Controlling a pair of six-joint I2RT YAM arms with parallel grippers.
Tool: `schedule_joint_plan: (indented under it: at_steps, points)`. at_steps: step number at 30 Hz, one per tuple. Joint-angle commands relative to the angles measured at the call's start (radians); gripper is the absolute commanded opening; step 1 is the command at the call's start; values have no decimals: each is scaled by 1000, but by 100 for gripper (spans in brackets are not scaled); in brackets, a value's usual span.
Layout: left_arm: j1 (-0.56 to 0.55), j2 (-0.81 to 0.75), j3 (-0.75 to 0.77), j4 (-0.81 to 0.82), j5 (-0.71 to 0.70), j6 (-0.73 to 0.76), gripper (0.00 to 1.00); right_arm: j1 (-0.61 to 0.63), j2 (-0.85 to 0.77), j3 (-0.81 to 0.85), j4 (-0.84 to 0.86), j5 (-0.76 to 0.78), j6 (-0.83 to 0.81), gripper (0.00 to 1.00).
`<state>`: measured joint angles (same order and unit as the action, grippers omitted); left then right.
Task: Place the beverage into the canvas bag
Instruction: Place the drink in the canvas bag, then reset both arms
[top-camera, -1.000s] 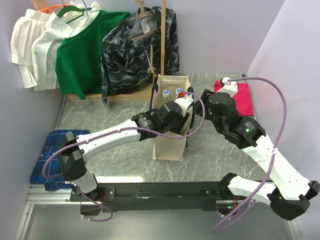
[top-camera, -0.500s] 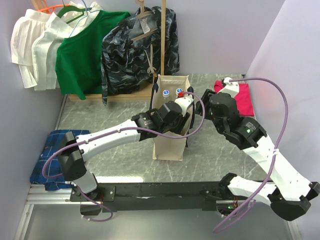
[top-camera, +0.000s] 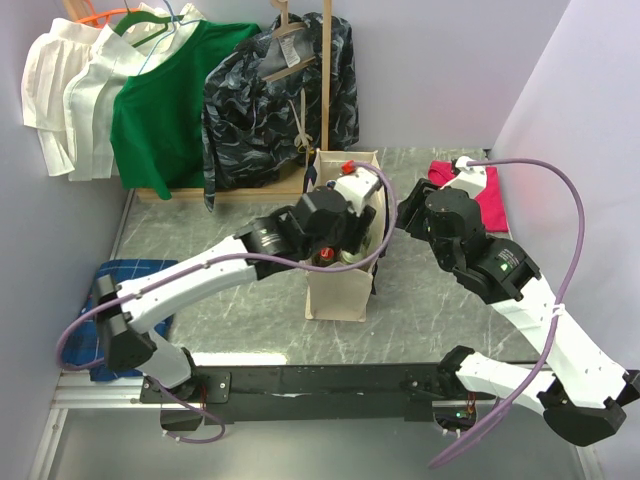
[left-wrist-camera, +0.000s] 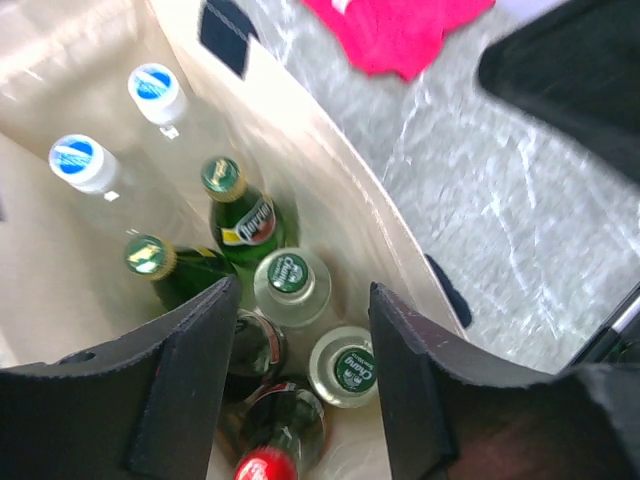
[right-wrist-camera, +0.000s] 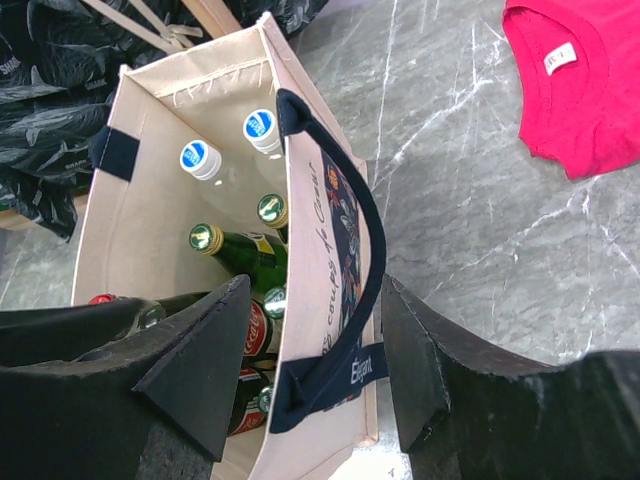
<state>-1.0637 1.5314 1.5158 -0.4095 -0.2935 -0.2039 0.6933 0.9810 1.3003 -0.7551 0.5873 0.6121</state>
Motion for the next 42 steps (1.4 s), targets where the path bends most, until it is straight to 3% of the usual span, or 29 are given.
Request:
schedule_joint_plan:
  at_steps: [1,16,27,42]
  points:
    - [1,-85,55,14,-35,40,62,-6,-10,-7,8,26,0,62]
    - [21,-224,-26,-21,-214,86,99,-6,15,-12,7,6,-2,62]
    - [266,-352,-172,-22,-95,26,96,-6,-1,-39,-4,40,-15,62]
    - [335,-401,-316,0,-127,-14,96,-107,-131,-226,105,20,-146,66]
